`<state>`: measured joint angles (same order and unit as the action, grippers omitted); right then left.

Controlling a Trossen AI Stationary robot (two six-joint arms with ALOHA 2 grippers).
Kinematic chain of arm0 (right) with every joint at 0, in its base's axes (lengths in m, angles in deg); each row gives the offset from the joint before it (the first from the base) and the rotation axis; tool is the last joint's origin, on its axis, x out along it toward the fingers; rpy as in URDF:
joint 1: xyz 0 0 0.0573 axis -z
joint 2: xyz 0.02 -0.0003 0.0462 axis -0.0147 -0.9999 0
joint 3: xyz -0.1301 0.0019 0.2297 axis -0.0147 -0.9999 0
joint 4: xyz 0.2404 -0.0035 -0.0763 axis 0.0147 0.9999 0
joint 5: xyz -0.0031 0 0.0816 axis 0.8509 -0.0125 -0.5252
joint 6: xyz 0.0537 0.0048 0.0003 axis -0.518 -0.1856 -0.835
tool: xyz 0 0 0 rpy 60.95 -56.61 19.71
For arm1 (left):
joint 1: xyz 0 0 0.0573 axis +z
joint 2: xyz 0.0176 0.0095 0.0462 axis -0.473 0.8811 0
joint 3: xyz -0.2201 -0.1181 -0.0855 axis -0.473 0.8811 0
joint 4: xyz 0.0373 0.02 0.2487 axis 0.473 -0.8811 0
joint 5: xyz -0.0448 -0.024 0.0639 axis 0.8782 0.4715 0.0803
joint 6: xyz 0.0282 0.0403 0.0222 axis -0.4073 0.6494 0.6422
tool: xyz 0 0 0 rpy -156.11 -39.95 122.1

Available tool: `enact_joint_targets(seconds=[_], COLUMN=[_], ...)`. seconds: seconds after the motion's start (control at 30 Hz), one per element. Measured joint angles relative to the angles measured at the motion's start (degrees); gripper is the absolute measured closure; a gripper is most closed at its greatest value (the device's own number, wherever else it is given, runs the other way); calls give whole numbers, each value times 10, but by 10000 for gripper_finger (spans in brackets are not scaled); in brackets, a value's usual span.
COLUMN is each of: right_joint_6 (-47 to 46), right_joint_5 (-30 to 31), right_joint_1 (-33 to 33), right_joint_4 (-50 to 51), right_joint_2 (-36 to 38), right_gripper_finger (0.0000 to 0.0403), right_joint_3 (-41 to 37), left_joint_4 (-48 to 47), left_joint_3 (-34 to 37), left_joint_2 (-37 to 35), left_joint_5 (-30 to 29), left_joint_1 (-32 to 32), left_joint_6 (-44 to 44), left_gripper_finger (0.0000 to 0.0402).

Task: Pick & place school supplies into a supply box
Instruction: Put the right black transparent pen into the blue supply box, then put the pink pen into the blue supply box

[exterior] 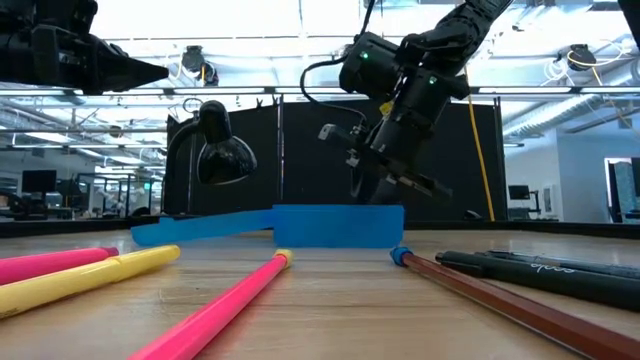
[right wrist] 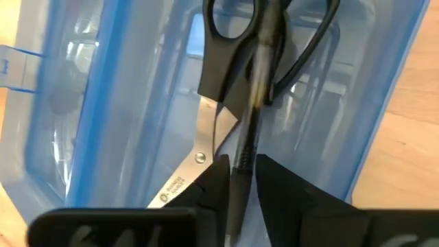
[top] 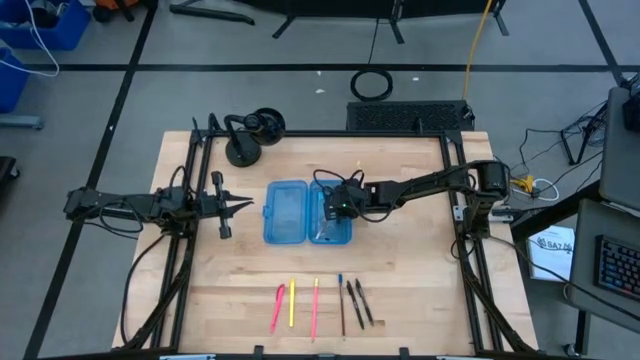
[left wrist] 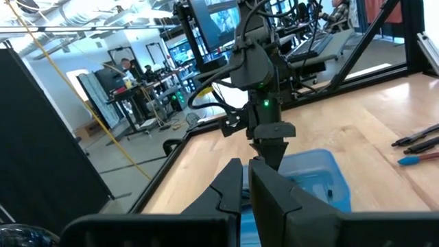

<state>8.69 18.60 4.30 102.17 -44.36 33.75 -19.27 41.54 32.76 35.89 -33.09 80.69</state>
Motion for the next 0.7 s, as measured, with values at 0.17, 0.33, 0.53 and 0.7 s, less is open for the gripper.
enact_joint_targets(seconds=[0.17, 0.33, 0.53, 0.7], right_joint_6=[17, 49, 136, 257], right_joint_5=[-1, 3, 14, 36], right_joint_1=[0, 0, -8, -66], right_joint_4=[-7, -6, -8, 13], right_joint_2=[8, 48, 149, 255], right_gripper_finger=[305, 283, 274, 283], right_joint_3=[0, 0, 0, 0], left_joint_4=[0, 0, 0, 4], left_joint_3=[0, 0, 0, 1], left_joint_2=[0, 0, 0, 0], left_joint_5=[0, 0, 1, 2], left_joint_1=[0, 0, 0, 0], left_joint_6=[-3, -3, -10, -38], left_gripper_finger=[371, 371, 371, 371])
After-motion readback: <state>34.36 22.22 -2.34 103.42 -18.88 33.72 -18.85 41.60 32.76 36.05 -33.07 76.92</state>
